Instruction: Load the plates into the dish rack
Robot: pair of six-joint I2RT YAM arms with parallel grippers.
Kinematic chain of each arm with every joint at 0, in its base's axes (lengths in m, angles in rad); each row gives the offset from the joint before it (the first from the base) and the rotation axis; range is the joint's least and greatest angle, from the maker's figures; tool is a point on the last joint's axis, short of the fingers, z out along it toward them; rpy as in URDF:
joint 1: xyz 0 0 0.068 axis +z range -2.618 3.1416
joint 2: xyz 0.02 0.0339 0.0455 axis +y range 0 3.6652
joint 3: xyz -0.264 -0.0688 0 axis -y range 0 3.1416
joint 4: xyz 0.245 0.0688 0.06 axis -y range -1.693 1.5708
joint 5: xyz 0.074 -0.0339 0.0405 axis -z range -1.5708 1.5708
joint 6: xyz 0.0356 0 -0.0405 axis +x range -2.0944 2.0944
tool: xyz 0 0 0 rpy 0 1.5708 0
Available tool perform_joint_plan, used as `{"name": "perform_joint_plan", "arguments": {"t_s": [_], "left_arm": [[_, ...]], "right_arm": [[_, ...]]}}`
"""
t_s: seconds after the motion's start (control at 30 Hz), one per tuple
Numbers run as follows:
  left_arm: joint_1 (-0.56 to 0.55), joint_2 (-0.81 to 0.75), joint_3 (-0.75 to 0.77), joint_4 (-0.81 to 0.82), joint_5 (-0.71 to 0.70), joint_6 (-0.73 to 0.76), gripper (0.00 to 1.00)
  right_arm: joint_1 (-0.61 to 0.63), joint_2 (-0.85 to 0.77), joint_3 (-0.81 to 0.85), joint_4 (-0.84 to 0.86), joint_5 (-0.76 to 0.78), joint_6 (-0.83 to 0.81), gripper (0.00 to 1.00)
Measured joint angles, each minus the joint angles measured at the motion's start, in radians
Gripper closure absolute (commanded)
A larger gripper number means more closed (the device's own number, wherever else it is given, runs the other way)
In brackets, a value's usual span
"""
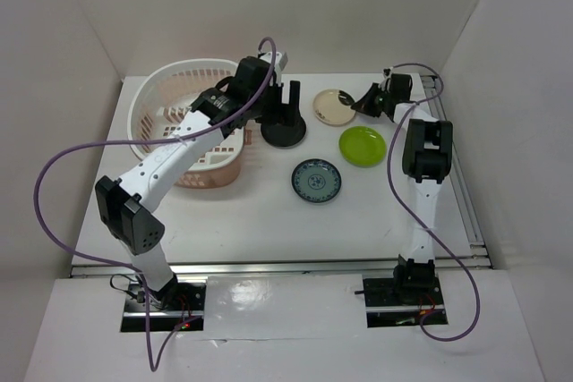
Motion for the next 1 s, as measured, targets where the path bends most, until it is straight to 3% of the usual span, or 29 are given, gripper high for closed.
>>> {"name": "perform_joint_plan", "arguments": {"t_s": [0.27,0.5,0.77,1.0], "left_arm": [[0.000,0.079,0.099,-0.013,0.006,-0.002,0.00],[-0.005,0.182,0.267,-0.051,0.007,-0.003,0.00],[0.037,0.226,0.340,-0.054,0.041,-0.004,0.00],[0.078,0.227,0.298,-0.036,0.068,-0.007,0.04]], "right_arm": [[0.000,-0.049,-0.050,0.097,0.069,0.150,1.00],[0.011,-0.269,-0.102,0.109,0.076,0.145,1.00],[0.048,-0.527,-0.191,0.126,-0.107,0.098,1.00],[0.134,-0.607,-0.266,0.114,-0.225,0.042,1.00]]}}
